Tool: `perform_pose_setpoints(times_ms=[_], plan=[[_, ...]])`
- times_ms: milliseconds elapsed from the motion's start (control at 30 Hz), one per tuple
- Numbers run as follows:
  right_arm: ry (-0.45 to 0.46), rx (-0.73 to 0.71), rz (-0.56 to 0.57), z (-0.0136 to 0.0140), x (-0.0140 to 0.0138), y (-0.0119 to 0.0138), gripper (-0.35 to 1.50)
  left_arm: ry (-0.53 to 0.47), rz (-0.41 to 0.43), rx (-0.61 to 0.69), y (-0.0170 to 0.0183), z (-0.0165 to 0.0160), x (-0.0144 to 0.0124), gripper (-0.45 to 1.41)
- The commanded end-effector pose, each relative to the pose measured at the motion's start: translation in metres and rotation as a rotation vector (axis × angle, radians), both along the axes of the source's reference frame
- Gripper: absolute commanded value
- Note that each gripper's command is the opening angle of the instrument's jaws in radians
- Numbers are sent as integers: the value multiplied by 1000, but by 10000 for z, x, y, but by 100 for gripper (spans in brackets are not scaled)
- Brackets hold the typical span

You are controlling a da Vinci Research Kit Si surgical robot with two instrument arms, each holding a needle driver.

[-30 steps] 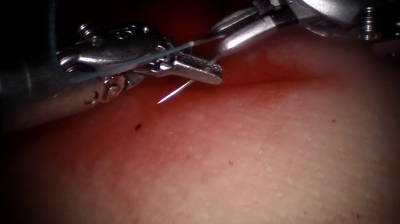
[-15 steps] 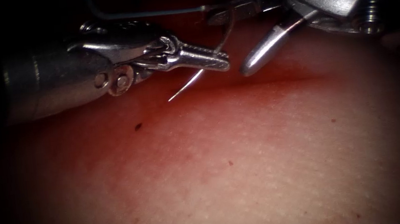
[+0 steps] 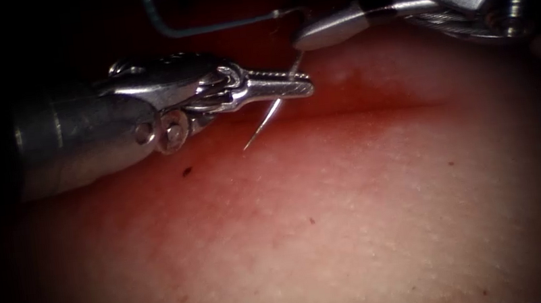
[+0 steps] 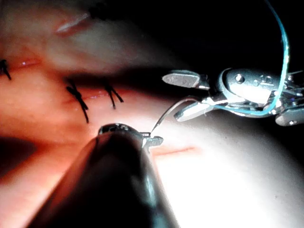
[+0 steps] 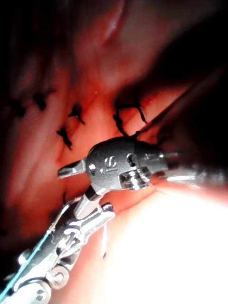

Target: Wound Closure

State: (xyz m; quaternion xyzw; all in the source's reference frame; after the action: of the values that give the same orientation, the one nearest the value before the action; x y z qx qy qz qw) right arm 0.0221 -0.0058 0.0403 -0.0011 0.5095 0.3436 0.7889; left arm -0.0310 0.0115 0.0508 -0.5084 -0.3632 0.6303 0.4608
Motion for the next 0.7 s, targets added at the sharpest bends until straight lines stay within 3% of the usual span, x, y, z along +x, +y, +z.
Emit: perform_pose_setpoints(times_ms=[33,200,267,400,500,667,700], plan=[[-29,-15,21,5,12,0,104,-8,-24,6,5,4,-7,-45],[-41,-26,55,9,18,-6,108,-14,-56,13,5,5,-10,-45],[-40,-35,78,11,22,-10,96,-12,-65,10,4,6,-13,-45],[-54,-36,92,11,25,-12,91,-9,-70,7,1,8,-16,-45],[-56,-46,115,12,26,-15,61,-3,-74,3,-1,11,-18,-45],[-71,-52,151,12,26,-16,59,-8,-85,0,-1,13,-19,-45],[-83,-54,165,12,24,-18,49,-12,-94,4,0,14,-18,-45]])
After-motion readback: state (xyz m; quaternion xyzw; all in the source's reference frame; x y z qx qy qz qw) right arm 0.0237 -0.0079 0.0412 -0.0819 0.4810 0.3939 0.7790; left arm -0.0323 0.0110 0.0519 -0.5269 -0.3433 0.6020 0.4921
